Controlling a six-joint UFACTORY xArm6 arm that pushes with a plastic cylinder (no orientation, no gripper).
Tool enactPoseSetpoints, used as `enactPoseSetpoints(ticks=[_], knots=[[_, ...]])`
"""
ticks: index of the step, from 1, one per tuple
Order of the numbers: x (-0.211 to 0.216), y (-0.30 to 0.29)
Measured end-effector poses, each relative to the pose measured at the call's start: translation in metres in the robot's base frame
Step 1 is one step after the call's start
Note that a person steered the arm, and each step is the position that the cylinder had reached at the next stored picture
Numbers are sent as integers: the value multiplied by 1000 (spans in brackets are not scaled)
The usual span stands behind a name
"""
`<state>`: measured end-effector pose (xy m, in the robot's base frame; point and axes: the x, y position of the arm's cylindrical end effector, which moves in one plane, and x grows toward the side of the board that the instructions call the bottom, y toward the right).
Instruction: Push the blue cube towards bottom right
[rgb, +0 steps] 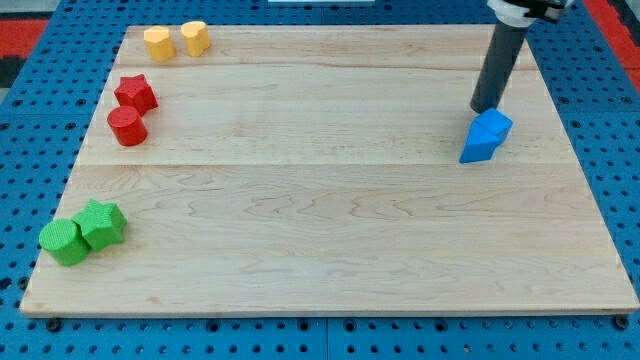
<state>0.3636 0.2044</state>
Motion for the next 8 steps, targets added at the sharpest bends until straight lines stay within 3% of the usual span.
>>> enactPoseSetpoints(ticks=[1,4,8], knots=[[25,0],[34,0],[118,0]])
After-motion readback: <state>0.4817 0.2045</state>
